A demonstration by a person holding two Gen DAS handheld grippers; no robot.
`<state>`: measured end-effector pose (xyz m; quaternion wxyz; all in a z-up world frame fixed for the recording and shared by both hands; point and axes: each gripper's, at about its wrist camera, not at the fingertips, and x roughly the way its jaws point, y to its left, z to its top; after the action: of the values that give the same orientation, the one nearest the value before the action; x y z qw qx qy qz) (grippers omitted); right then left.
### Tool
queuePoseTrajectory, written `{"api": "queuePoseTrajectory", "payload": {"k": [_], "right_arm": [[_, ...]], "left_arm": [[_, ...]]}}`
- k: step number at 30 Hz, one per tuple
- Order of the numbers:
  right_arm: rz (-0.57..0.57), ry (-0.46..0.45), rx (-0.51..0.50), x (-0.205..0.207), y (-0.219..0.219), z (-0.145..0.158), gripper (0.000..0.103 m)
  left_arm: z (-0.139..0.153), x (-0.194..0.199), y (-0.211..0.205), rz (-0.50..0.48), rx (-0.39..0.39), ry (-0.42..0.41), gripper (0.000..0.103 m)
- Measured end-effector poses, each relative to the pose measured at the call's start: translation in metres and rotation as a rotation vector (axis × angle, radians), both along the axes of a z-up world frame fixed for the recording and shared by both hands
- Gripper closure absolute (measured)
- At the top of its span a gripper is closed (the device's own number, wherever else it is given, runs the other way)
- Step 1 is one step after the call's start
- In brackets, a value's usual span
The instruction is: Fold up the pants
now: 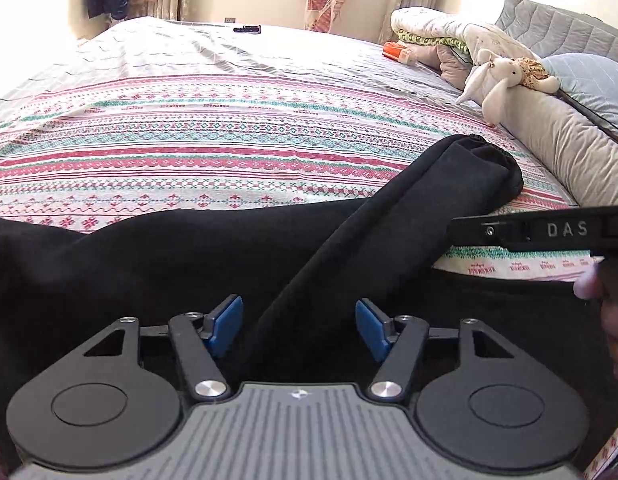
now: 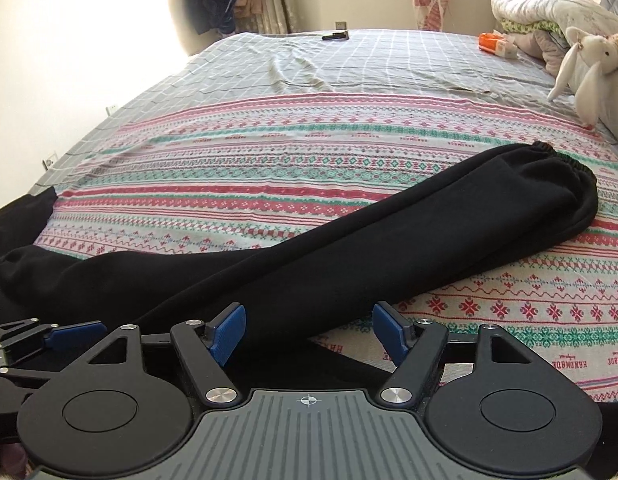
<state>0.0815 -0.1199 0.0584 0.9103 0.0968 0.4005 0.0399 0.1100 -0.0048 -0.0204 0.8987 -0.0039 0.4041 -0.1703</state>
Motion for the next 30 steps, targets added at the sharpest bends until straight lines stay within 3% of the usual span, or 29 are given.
{"api": "queuePoseTrajectory", "payload": {"k": [7,13,16,19,23,30], "right_arm": [[-0.125,0.031,0.048,-0.001,-0.033,-0.004,0.031],[-0.167,0.078,0.076,-0.006,-0.054,-0.008,0.031],[-0.172,0.078,0.083,-0.009,-0.063,-0.007,0.03],[-0.178,0.079,0.077,-0.014,-0.071,-0.006,0.03],[-0.177,0.074,0.07,-0.018,-0.08,-0.004,0.03],[-0.21,0.049,0.073,-0.024,-0.096,0.001,0.03]], "left_arm": [[-0.011,0.026,-0.032,0.029,-0.037,0.029,0.038],[-0.015,0.041,-0.049,0.038,-0.074,-0.005,0.045],[-0.014,0.043,-0.054,0.023,-0.101,-0.012,0.059],[-0.012,0.042,-0.061,0.005,-0.101,-0.012,0.092],[0.003,0.026,-0.065,-0.047,-0.125,-0.054,0.093],[0.026,-0.019,-0.068,-0.25,-0.167,-0.104,0.093]]}}
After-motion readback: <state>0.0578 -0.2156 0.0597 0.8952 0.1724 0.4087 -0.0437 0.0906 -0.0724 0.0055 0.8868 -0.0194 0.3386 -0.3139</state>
